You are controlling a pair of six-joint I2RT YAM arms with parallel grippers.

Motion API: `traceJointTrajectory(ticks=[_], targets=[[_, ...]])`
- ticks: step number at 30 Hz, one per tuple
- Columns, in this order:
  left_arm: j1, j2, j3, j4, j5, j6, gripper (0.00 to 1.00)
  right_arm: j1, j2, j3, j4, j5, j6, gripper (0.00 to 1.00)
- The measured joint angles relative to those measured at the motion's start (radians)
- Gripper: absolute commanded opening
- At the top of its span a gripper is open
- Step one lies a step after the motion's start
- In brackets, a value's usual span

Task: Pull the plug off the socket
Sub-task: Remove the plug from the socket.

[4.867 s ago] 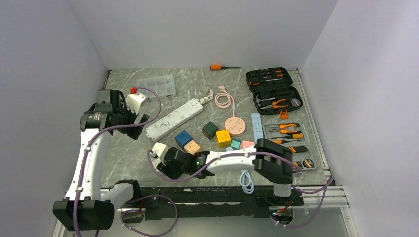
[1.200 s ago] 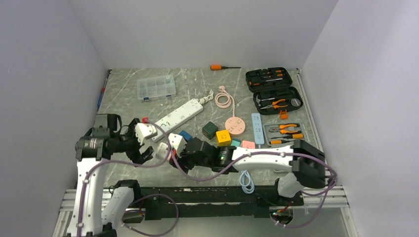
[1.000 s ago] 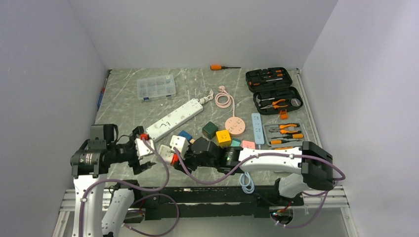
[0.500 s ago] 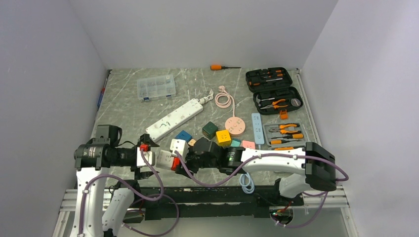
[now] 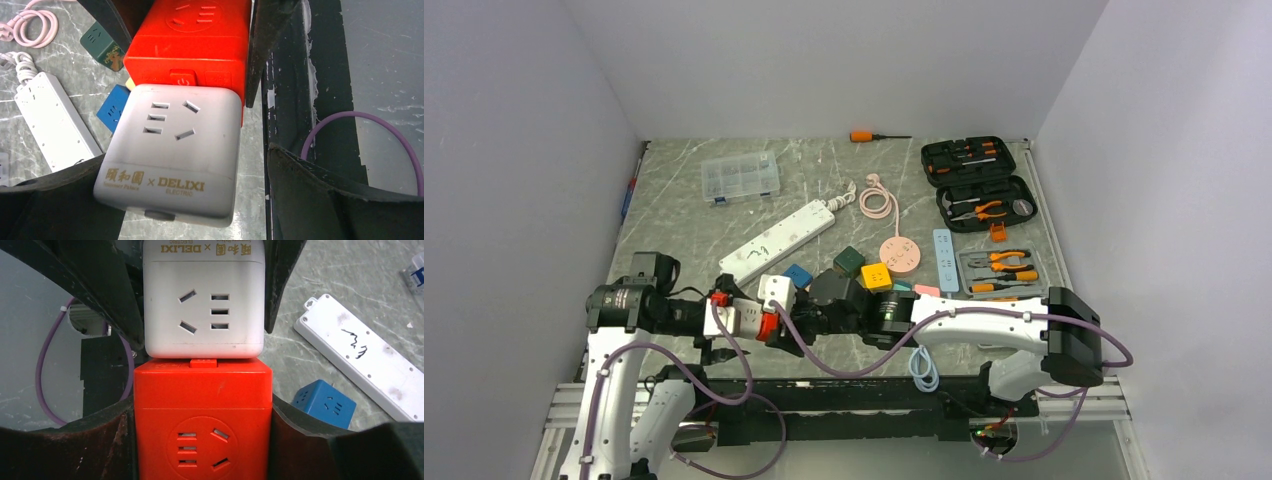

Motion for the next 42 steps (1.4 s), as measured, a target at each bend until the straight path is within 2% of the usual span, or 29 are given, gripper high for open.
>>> traceJointTrajectory(ticks=[3, 9, 13, 16, 18, 29, 42], targets=[[-0.001, 0.0, -0.004, 0.016, 0.0, -0.004, 0.99, 0.0, 0.013, 0.019, -0.01, -0.008, -0.006, 0.0], [-0.001, 0.033, -0.003, 0.016, 0.0, 0.001, 0.78, 0.004, 0.051, 0.031, -0.024, -0.013, -0.015, 0.0], [-0.011, 0.088, 0.008, -0.014, -0.005, 0.013, 0.54, 0.01, 0.074, 0.04, -0.035, -0.008, -0.019, 0.0], [-0.03, 0.114, 0.014, -0.027, -0.011, 0.023, 0.16, 0.01, 0.077, 0.044, -0.045, -0.007, -0.023, 0.0], [-0.038, 0.117, 0.014, -0.025, -0.016, 0.015, 0.02, 0.01, 0.077, 0.044, -0.048, -0.006, -0.022, 0.0], [-0.058, 0.046, 0.003, 0.036, -0.055, -0.083, 0.0, 0.018, 0.076, 0.04, -0.045, 0.006, -0.035, 0.0], [-0.092, 0.124, 0.018, -0.017, 0.01, -0.036, 0.0, 0.084, -0.051, -0.076, 0.003, 0.142, -0.005, 0.0]])
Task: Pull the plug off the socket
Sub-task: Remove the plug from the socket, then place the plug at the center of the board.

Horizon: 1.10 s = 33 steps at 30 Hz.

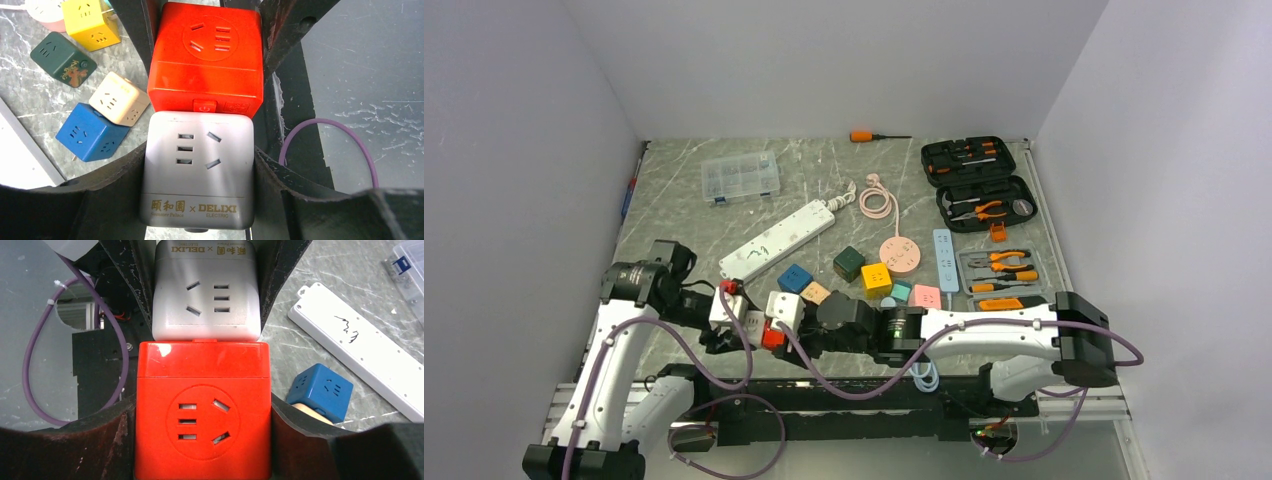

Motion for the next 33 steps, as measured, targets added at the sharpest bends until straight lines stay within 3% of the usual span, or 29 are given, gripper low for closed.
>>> traceJointTrajectory(ticks=[6, 13, 21, 26, 29, 33], targets=[[-0.008, 0.009, 0.01, -0.009, 0.02, 0.007, 0.0, 0.014, -0.055, -0.067, 0.062, 0.041, 0.028, 0.0], [0.032, -0.016, 0.005, 0.02, -0.266, -0.006, 0.0, 0.018, -0.22, -0.205, -0.164, 0.119, 0.072, 0.0], [0.032, -0.014, 0.001, 0.087, -0.323, -0.075, 0.0, 0.007, -0.309, -0.278, -0.189, 0.243, 0.161, 0.0], [-0.008, -0.014, 0.001, 0.228, -0.314, -0.257, 0.0, -0.189, -0.289, -0.272, -0.2, 0.336, 0.274, 0.0], [-0.109, -0.007, 0.001, 0.322, -0.327, -0.384, 0.0, -0.337, -0.253, -0.252, -0.214, 0.4, 0.354, 0.0], [-0.27, 0.034, 0.001, 0.427, -0.38, -0.518, 0.0, -0.438, -0.212, -0.211, -0.253, 0.45, 0.443, 0.0]])
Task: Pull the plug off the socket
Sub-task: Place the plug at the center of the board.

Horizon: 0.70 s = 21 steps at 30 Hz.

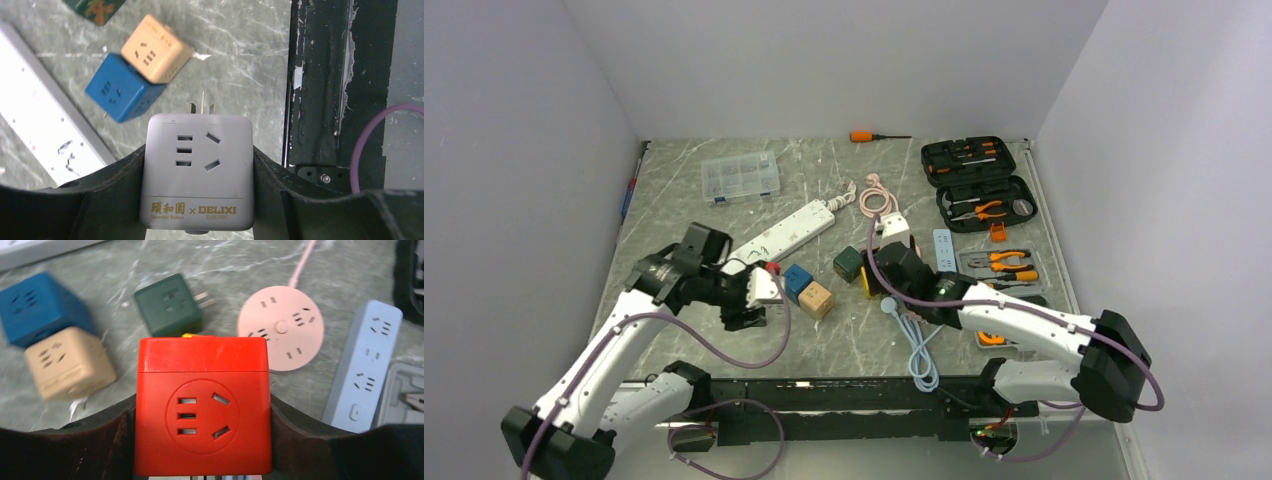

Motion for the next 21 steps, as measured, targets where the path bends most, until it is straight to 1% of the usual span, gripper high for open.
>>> traceJointTrajectory(ticks=[4, 8, 11, 13, 14, 15, 17, 20, 21], targets=[[-0.195, 0.084, 0.0, 0.106, -0.085, -0.089, 0.0, -0.102, 0.069, 0.038, -0.04, 0.038, 0.101, 0.0], [-0.37, 0.198, 0.014, 0.179, -0.169, -0.154, 0.0, -0.165, 0.141, 0.055, -0.111, 0.095, 0.19, 0.0], [-0.475, 0.296, 0.048, 0.219, -0.233, -0.185, 0.0, -0.203, 0.193, 0.063, -0.182, 0.134, 0.276, 0.0], [-0.534, 0.369, 0.099, 0.222, -0.273, -0.201, 0.0, -0.225, 0.218, 0.063, -0.221, 0.149, 0.328, 0.0], [-0.556, 0.407, 0.132, 0.222, -0.288, -0.207, 0.0, -0.233, 0.229, 0.063, -0.238, 0.157, 0.353, 0.02], [-0.576, 0.451, 0.174, 0.222, -0.303, -0.213, 0.0, -0.241, 0.238, 0.063, -0.251, 0.164, 0.376, 0.08], [-0.6, 0.533, 0.246, 0.23, -0.321, -0.23, 0.0, -0.251, 0.25, 0.063, -0.262, 0.177, 0.411, 0.25], [-0.613, 0.637, 0.311, 0.284, -0.336, -0.254, 0.0, -0.265, 0.26, 0.068, -0.267, 0.185, 0.449, 0.64], [-0.615, 0.662, 0.314, 0.31, -0.338, -0.263, 0.0, -0.269, 0.261, 0.068, -0.267, 0.185, 0.454, 0.72]])
